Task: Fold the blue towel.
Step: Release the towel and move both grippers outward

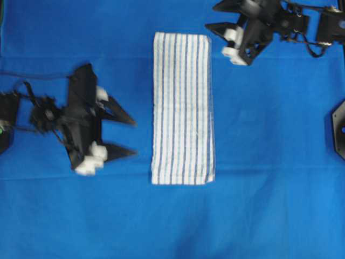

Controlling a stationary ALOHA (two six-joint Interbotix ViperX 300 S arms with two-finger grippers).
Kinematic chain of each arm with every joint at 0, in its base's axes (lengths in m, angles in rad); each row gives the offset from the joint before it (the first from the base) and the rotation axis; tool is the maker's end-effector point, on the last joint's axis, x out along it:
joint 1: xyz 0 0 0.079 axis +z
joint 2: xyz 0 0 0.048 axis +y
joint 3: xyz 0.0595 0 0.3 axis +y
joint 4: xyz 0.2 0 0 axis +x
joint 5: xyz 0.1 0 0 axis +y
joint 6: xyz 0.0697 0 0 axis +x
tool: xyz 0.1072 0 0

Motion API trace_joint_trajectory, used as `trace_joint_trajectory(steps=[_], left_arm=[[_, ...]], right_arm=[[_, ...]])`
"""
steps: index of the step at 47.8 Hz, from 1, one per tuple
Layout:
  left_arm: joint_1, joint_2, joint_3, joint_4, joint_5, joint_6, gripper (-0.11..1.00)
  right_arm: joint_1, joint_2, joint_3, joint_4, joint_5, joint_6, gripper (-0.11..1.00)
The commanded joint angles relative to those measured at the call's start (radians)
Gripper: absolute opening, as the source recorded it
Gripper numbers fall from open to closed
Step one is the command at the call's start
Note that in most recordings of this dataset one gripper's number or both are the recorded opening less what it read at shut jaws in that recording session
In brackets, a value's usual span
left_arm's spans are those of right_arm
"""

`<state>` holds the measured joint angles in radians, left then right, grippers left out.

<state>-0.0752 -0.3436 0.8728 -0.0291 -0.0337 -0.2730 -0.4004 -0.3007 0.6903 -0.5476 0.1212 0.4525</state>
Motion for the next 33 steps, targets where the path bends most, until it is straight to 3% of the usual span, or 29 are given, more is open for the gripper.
trace_joint_trajectory(steps=[1, 8, 13, 23, 33], left_arm=[[0.049, -0.078, 0.029, 0.003, -0.051, 0.057, 0.8], [0.104, -0.187, 0.107, 0.003, -0.138, 0.181, 0.79], [0.114, -0.267, 0.152, 0.003, -0.169, 0.233, 0.79], [0.141, -0.396, 0.225, 0.003, -0.187, 0.249, 0.79], [0.163, -0.411, 0.239, 0.002, -0.201, 0.249, 0.79]], right_arm=[[0.006, -0.091, 0.046, -0.003, -0.063, 0.003, 0.56], [0.041, -0.229, 0.158, -0.002, -0.169, 0.012, 0.55], [0.072, -0.313, 0.227, 0.002, -0.219, 0.021, 0.55], [0.129, -0.394, 0.322, 0.011, -0.265, 0.051, 0.55], [0.129, -0.374, 0.318, 0.011, -0.27, 0.064, 0.55]])
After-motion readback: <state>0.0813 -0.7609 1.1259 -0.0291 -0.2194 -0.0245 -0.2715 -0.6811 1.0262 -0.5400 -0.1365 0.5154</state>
